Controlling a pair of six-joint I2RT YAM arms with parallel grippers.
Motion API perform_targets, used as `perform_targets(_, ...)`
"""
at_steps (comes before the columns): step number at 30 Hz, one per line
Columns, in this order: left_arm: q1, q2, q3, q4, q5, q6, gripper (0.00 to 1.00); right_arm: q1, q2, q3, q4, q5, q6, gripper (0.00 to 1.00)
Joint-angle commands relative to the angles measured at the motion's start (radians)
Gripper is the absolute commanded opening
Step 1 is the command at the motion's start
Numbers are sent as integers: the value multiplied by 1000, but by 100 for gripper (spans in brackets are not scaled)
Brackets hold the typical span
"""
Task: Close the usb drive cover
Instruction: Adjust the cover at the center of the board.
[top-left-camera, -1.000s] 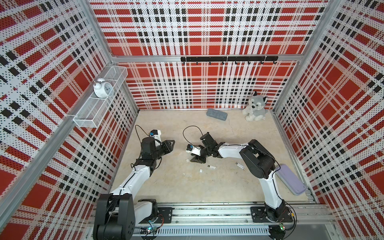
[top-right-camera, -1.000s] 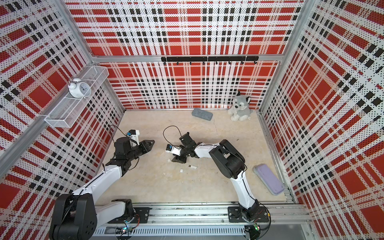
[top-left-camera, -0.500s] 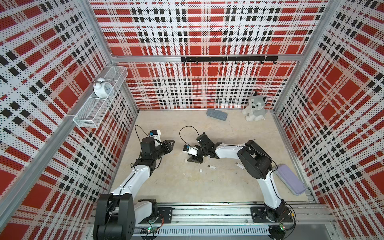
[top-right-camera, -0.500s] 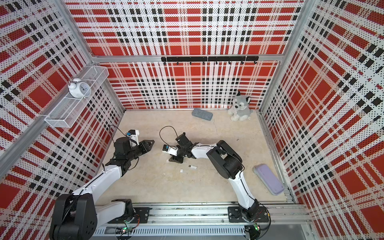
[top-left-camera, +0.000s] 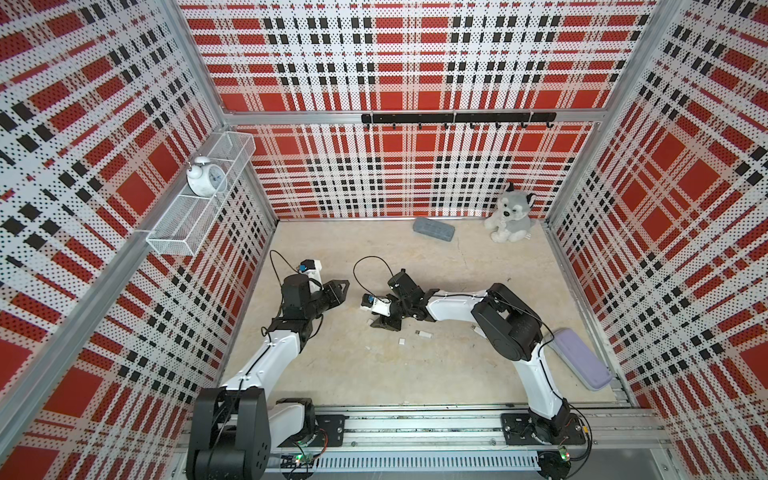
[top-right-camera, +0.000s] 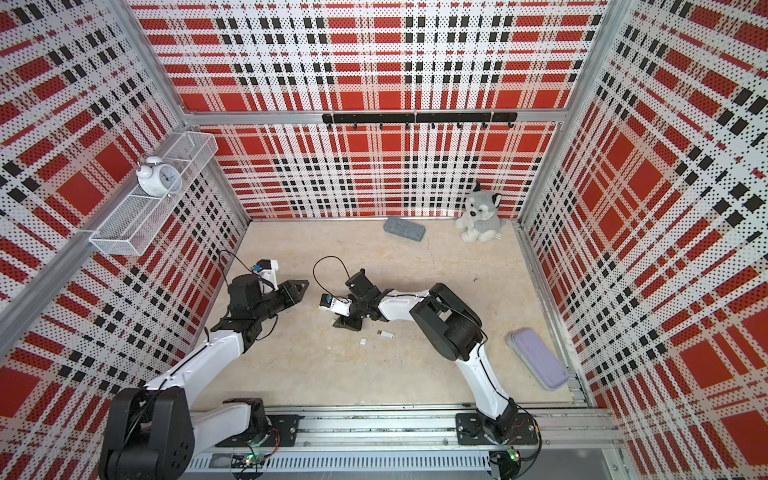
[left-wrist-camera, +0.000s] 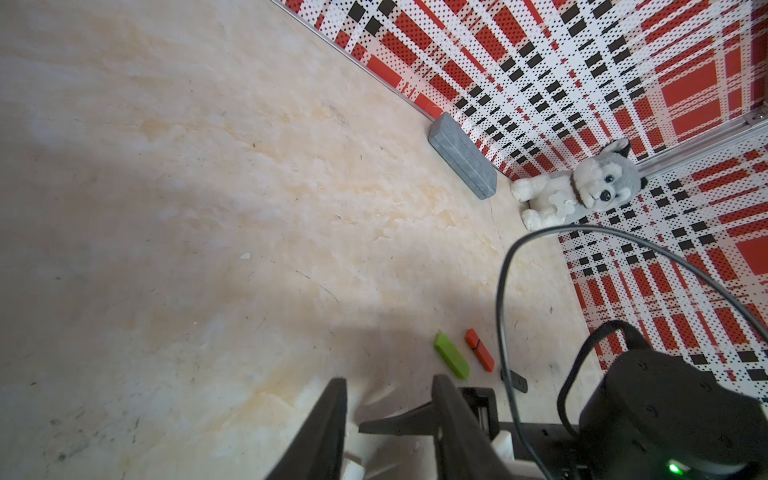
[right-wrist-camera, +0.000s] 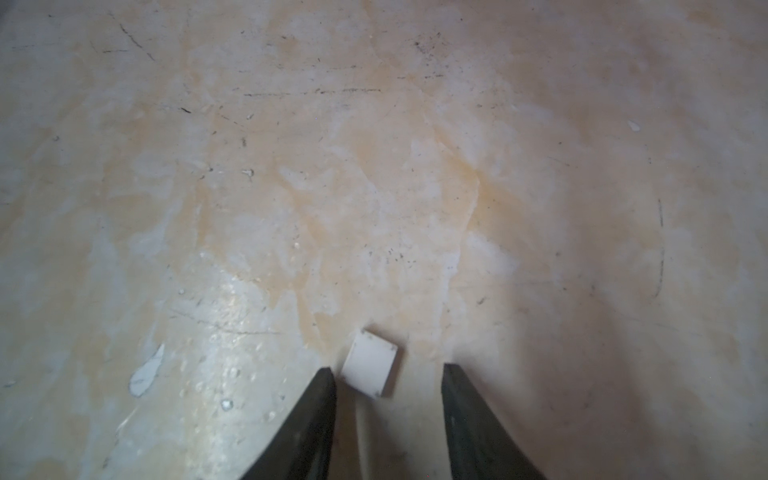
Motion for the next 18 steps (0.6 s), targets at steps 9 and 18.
perform_targets(9, 15, -15, -22, 8, -3, 17, 37, -21, -66, -151, -46, 27, 12, 48)
perform_targets(18, 17, -29, -27, 9, -37, 9, 37, -15, -49, -145, 29, 26, 86, 50)
